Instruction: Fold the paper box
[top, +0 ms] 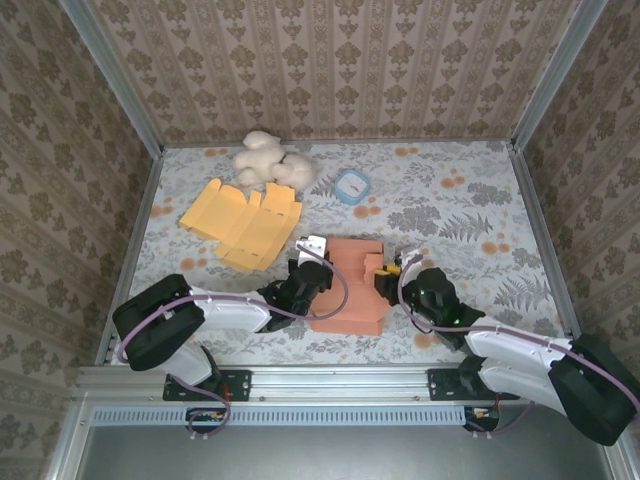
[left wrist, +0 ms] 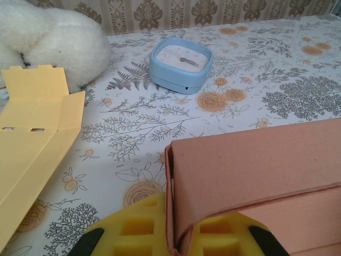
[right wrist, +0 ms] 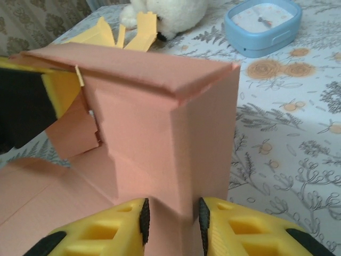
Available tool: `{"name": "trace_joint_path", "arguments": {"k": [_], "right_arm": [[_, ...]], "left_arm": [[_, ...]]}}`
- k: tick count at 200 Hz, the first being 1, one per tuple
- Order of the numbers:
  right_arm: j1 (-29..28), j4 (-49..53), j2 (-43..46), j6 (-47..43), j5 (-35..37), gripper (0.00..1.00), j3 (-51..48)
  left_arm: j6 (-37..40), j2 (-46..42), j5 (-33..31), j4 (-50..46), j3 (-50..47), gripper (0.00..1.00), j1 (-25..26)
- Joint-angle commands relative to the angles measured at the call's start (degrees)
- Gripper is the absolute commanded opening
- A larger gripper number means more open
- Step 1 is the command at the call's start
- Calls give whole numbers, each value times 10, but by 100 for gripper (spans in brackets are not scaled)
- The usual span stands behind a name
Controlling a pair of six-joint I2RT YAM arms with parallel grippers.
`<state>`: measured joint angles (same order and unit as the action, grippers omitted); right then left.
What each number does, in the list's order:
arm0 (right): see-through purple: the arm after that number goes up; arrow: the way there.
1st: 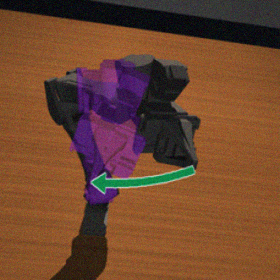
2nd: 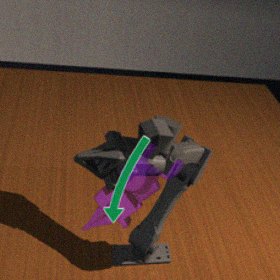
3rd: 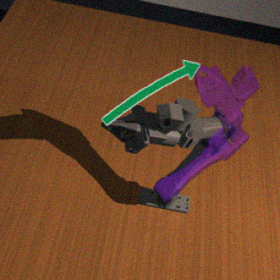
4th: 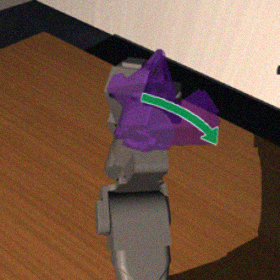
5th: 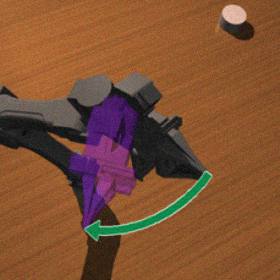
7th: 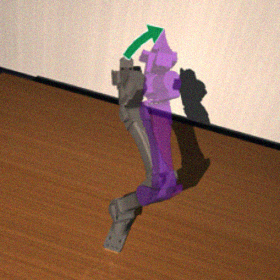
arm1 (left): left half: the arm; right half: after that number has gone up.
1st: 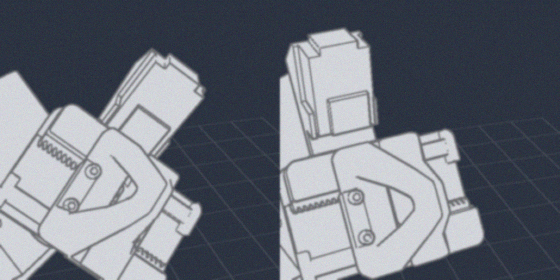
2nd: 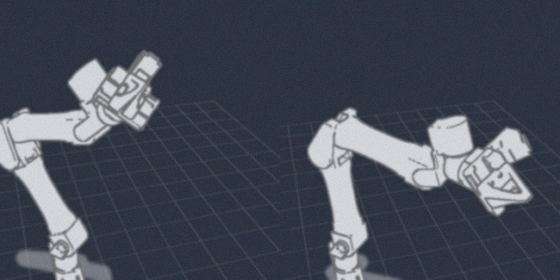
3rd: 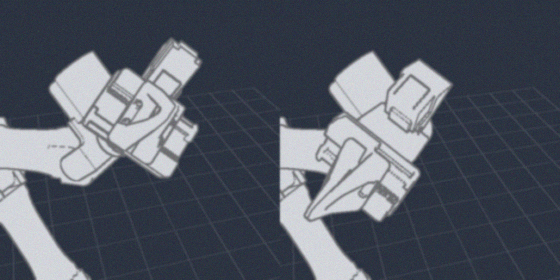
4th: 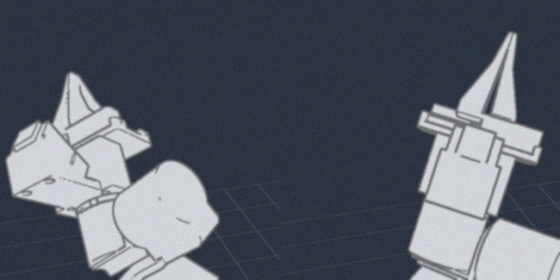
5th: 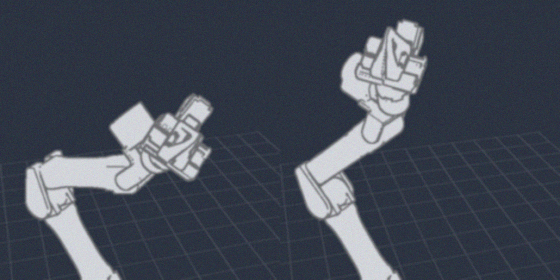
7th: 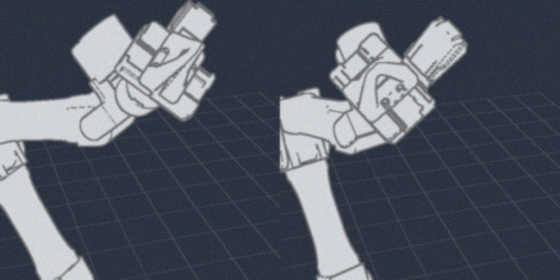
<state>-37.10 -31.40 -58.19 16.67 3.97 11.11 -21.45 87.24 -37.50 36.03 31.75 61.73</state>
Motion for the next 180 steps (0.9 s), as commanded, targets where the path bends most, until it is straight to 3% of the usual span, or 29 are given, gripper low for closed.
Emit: {"name": "trace_joint_path", "arguments": {"k": [1,56,109,151,180], "right_arm": [[-6,17,-23,8,65,35,33],[-14,4,-120,2,112,35,70],[-33,0,-176,4,212,34,90],[-46,37,-201,14,293,34,103],[-59,133,-211,54,403,34,133]], "left_arm": [[-7,-3,4,12,5,0,6],[-7,-4,7,10,9,0,11],[-10,-5,-5,0,8,0,12],[-18,-10,-61,-36,12,0,11],[-18,-16,-109,-70,18,0,11]]}}
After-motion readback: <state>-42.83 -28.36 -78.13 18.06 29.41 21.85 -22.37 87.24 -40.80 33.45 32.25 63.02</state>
